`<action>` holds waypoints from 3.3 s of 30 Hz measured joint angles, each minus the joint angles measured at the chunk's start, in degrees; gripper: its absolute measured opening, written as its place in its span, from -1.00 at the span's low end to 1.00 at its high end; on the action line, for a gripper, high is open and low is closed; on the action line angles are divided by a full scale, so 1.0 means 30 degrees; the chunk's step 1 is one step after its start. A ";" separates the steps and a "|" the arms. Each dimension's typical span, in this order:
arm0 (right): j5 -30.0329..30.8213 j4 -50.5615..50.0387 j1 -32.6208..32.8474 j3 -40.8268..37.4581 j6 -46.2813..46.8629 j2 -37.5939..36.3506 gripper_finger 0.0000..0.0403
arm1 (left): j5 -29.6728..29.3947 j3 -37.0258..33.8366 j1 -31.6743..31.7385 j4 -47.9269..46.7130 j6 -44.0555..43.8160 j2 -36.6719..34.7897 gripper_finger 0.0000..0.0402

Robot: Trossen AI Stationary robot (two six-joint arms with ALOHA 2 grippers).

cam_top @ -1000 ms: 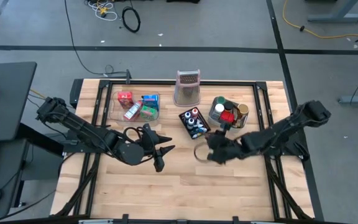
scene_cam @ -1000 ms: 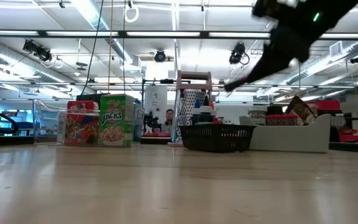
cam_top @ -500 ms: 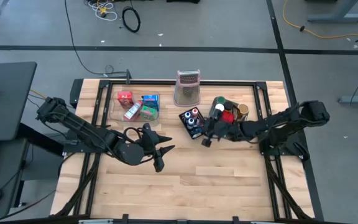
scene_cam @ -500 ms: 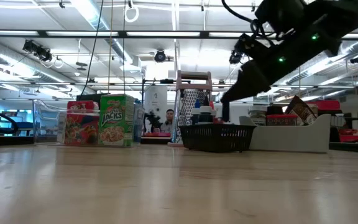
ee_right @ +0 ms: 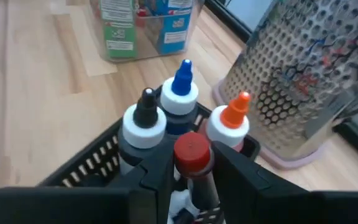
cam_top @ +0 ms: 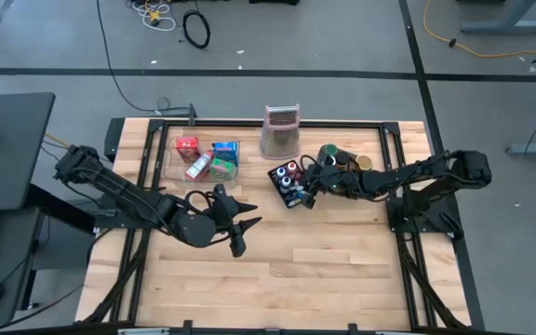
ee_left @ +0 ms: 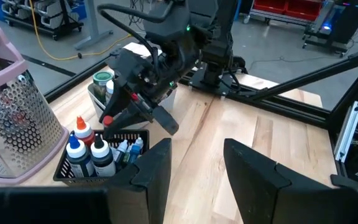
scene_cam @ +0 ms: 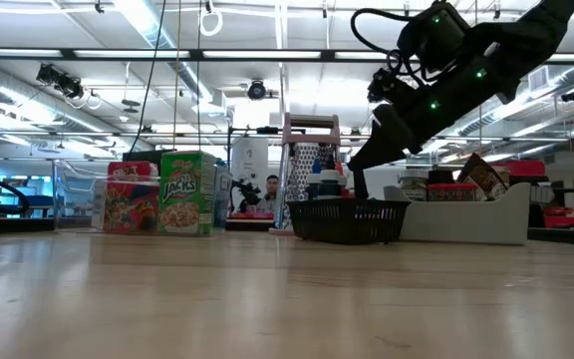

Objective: Pick & Place Kitchen Items
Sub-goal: Put the red food coloring bottle into the black bin, then return to Home Position

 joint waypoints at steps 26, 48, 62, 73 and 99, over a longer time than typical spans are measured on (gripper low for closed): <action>-0.1942 0.0467 -0.0063 0.0036 0.0769 -0.0283 -0.01 | 0.0000 0.0000 0.0000 -0.0005 0.0705 0.0000 -0.23; -0.2857 -0.7083 0.7463 0.0102 0.0380 -1.5031 -0.14 | -0.2850 -0.0007 -0.2181 -0.6137 -0.0508 -0.4252 -0.23; -0.2589 -1.2473 0.8772 0.0102 -0.1898 -1.8156 -0.23 | 0.5759 -0.5846 -0.0492 0.1899 0.5632 -0.7149 -0.23; -0.2772 -1.2871 0.8765 -0.1441 -0.3290 -2.2183 -0.23 | 0.8874 -1.4910 0.3842 0.8311 0.5479 -1.4764 -0.23; -0.5110 -0.5192 0.8757 -0.7712 -0.1151 -2.4487 -0.23 | 0.9770 -2.2192 0.4349 0.8653 0.7530 -2.6527 -0.23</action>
